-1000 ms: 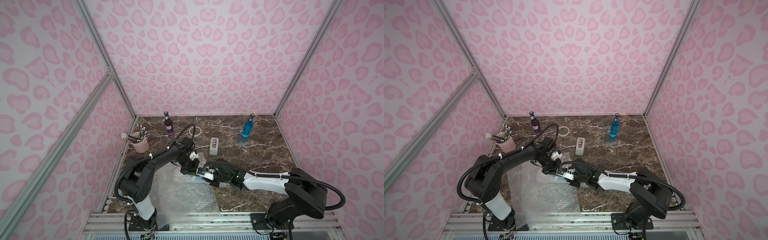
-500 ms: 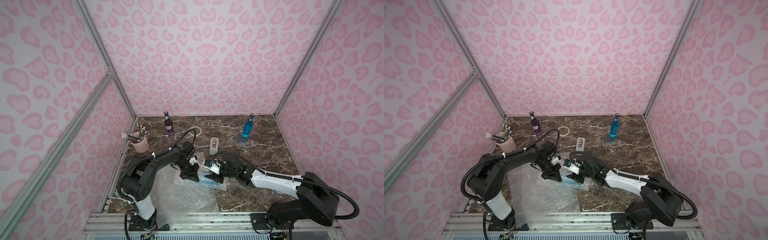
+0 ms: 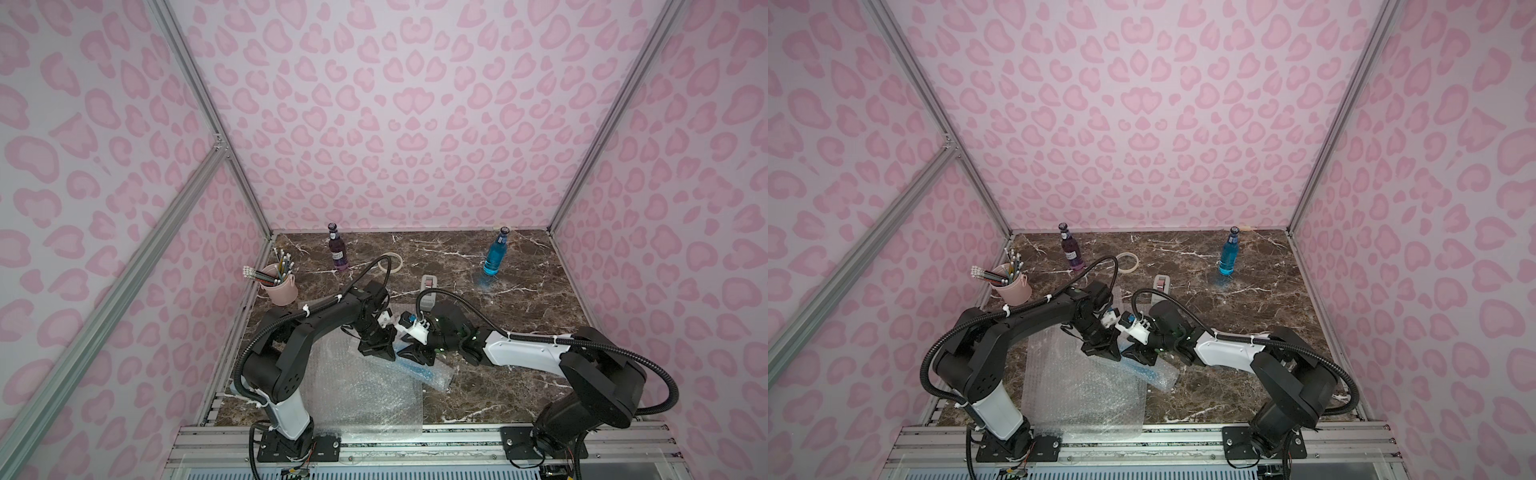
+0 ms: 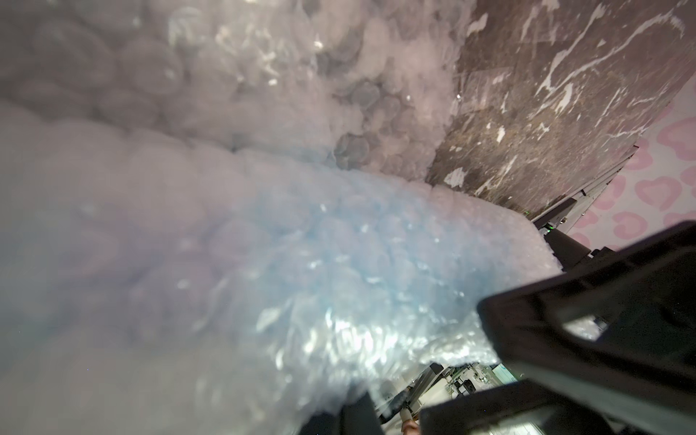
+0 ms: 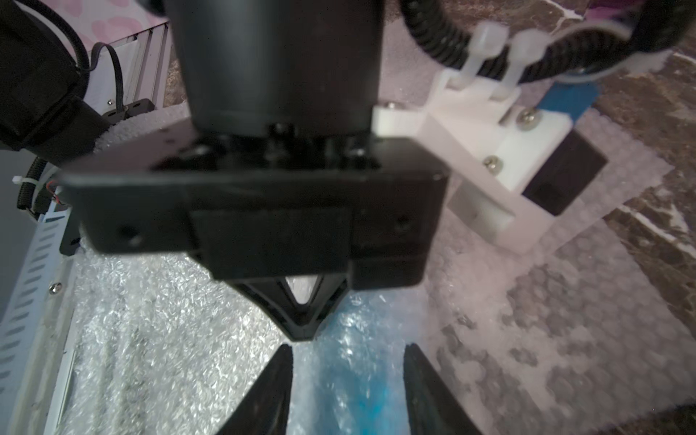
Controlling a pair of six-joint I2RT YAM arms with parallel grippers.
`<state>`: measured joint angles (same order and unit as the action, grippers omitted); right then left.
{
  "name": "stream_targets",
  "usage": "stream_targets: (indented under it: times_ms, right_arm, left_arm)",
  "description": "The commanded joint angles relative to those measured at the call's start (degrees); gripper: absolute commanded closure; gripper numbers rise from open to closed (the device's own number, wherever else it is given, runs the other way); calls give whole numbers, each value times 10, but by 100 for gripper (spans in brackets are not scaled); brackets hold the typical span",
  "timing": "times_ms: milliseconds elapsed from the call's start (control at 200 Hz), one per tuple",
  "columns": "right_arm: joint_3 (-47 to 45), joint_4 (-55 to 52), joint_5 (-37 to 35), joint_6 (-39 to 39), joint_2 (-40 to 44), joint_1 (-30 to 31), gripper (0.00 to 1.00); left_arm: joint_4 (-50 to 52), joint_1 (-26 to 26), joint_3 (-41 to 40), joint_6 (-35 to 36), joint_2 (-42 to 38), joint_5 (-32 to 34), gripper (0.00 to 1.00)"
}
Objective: Wrap wine bottles in bubble wrap
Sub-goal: Stick the tape on the bubble wrap.
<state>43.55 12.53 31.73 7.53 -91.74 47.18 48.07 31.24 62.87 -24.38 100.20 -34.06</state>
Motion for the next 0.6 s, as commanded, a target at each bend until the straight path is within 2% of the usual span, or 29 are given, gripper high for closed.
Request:
stream_targets:
  times_ms: [0,235,410,595]
  right_arm:
    - [12,17,-6,-52,-20,0,51]
    - [12,1,-34,-85,-51,-8,60]
    - [5,16,5,-132,-60,-24,68]
    - [-8,12,0,-151,-67,-27,73]
  left_arm:
    - [-40,-2,6,-1,7,67,95]
    - [-40,-4,8,3,9,64,94]
    - [-42,-4,2,4,11,64,94]
    - [-33,-4,3,6,6,69,90]
